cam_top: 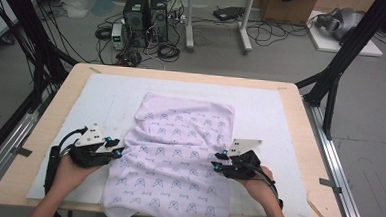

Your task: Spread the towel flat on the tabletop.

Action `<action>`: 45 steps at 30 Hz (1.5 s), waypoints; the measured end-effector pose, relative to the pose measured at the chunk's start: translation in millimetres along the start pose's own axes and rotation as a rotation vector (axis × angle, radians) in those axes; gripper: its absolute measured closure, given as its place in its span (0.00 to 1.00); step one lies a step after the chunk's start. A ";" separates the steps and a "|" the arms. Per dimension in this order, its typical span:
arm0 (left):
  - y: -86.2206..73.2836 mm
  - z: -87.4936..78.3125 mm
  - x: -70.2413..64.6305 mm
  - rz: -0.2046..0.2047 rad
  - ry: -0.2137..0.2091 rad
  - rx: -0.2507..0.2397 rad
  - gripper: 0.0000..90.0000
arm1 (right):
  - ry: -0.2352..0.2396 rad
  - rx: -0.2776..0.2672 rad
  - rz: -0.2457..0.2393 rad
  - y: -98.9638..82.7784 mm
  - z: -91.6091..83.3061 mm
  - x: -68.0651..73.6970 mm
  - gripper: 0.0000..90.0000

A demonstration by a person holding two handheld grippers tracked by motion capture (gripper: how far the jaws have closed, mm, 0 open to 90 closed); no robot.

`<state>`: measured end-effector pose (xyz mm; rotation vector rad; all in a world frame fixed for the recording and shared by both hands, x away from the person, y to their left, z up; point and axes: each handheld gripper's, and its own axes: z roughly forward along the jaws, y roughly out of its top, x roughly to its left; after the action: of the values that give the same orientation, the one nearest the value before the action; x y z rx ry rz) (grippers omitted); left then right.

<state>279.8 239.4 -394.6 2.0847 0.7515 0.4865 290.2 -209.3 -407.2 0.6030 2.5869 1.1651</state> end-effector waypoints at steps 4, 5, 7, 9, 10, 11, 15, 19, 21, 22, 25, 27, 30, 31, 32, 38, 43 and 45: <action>8.6 -2.6 -14.5 0.025 -0.055 -0.013 0.69 | 0.043 -0.036 -0.023 6.0 -4.6 14.2 0.68; 8.4 -0.2 -19.2 0.034 -0.072 -0.009 0.69 | 0.056 -0.035 -0.030 6.4 -3.0 18.6 0.67; 4.7 6.5 -28.6 0.038 -0.117 0.002 0.67 | 0.075 -0.024 -0.050 5.2 2.9 26.3 0.66; -2.2 14.9 -36.9 0.047 -0.149 0.026 0.65 | 0.081 0.011 -0.067 0.6 10.0 30.9 0.64; -6.5 18.9 -40.8 0.053 -0.163 0.042 0.64 | 0.094 0.025 -0.061 -2.8 13.0 31.8 0.64; -10.9 22.4 -43.6 0.053 -0.186 0.060 0.63 | 0.102 0.028 -0.051 -6.3 15.3 32.5 0.64; -24.9 29.6 -51.5 0.080 -0.258 0.123 0.62 | 0.130 0.052 -0.038 -17.3 21.4 38.5 0.64; -31.6 31.2 -53.1 0.096 -0.241 0.131 0.61 | 0.132 0.039 -0.011 -25.0 26.7 39.9 0.68; -32.7 32.0 -52.8 0.092 -0.237 0.117 0.64 | 0.131 0.023 -0.010 -26.9 27.1 39.6 0.72; -32.9 32.2 -52.7 0.089 -0.239 0.113 0.68 | 0.132 0.023 -0.011 -26.8 27.3 40.2 0.74; -32.0 32.9 -53.5 0.093 -0.241 0.112 0.87 | 0.133 0.031 -0.021 -25.0 27.7 41.4 0.85; -31.5 33.0 -53.2 0.087 -0.248 0.113 0.93 | 0.148 0.034 -0.036 -23.8 28.4 42.8 0.96; -30.9 31.6 -52.6 0.081 -0.254 0.118 0.95 | 0.153 0.048 -0.076 -21.1 27.6 45.4 0.97; -30.7 30.2 -54.1 0.085 -0.254 0.117 0.95 | 0.154 0.048 -0.081 -20.8 27.2 46.1 0.97; -30.5 28.2 -55.9 0.092 -0.255 0.117 0.95 | 0.161 0.045 -0.083 -20.7 26.8 46.8 0.97; -21.7 -3.9 -78.9 0.137 -0.247 0.068 0.95 | 0.208 0.002 -0.105 -17.2 10.1 64.4 0.97; -9.4 -38.1 -103.1 0.186 -0.303 0.038 0.93 | 0.336 -0.111 -0.134 -6.5 -29.1 87.9 0.96; -4.4 -44.6 -105.6 0.172 -0.303 0.020 0.75 | 0.375 -0.168 -0.132 -2.0 -41.2 92.6 0.88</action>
<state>174.0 197.5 -380.3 2.1872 0.4043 0.2469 192.1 -194.9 -386.2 0.1880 2.7323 1.5551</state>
